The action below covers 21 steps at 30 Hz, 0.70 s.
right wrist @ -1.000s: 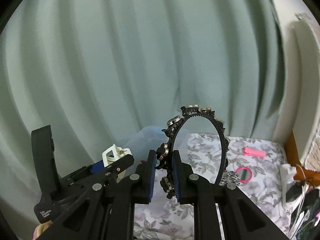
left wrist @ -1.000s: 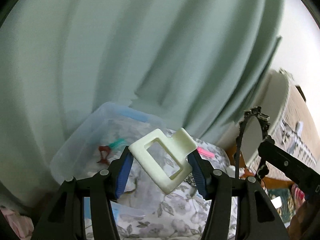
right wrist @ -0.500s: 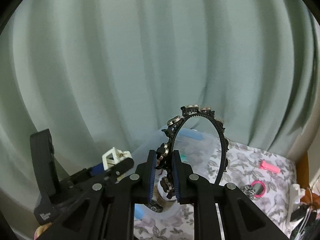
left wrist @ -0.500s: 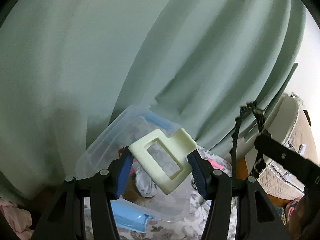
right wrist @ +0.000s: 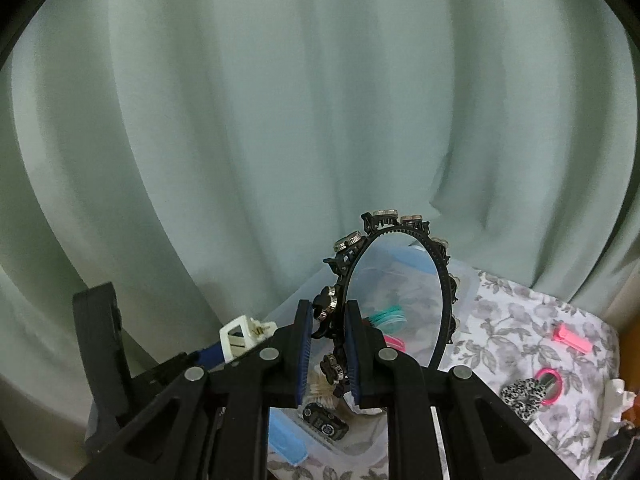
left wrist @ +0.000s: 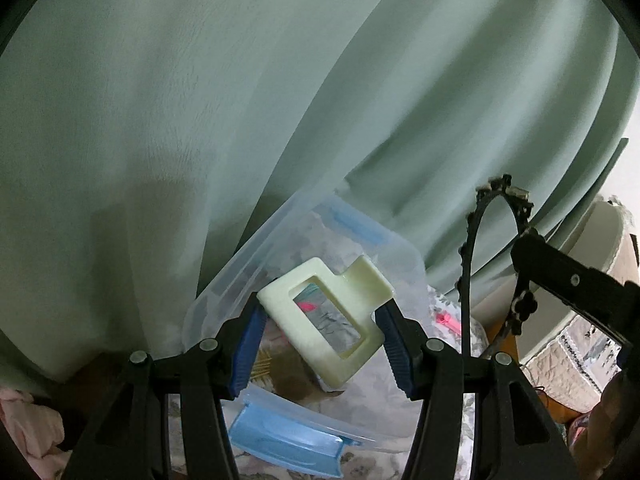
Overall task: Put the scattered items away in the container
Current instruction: 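Carry the cream clip and headband over the clear box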
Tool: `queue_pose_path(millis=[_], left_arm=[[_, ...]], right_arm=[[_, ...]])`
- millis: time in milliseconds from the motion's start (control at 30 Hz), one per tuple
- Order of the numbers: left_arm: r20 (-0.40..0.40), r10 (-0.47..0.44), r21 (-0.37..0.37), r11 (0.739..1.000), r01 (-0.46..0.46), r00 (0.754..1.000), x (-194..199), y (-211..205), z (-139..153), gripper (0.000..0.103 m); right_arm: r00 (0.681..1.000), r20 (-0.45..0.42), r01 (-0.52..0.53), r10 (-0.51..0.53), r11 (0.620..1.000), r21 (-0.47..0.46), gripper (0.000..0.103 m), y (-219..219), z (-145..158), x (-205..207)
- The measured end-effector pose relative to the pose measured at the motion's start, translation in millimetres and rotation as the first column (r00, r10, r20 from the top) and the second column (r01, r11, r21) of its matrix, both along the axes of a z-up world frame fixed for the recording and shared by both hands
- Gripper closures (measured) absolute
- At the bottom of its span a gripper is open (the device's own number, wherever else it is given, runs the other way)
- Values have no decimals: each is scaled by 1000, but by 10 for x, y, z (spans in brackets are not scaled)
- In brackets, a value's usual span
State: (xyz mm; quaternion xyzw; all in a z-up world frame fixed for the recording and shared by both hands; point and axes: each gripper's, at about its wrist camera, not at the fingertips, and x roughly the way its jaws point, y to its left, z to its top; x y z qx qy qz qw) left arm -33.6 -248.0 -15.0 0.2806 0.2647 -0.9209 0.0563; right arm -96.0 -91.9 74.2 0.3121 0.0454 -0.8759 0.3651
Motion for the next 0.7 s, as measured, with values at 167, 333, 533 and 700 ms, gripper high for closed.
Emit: queue_pose_path(millis=[167,333,533,700], left_arm=[[23,-7,0,1000,7,1000,-97,-34,-79,45],[44,-20,-1,1000,20,999,-179,-22,-167,45],[70,-18,2,1000,18,997,-294,-36,-257,45],[88,-23,0,1000,23,996,-353,-3,-302,45]], right_arm=[[999,38,-9,8,1000,20,85,-93,-190,-156],[997,80,-8,5,999,36,85,-164,-342,-330],[993,119,-11,6,999,40,85,-184,-449,-365],[989,150,-14,7,999,49,85,-191,-585,-408]])
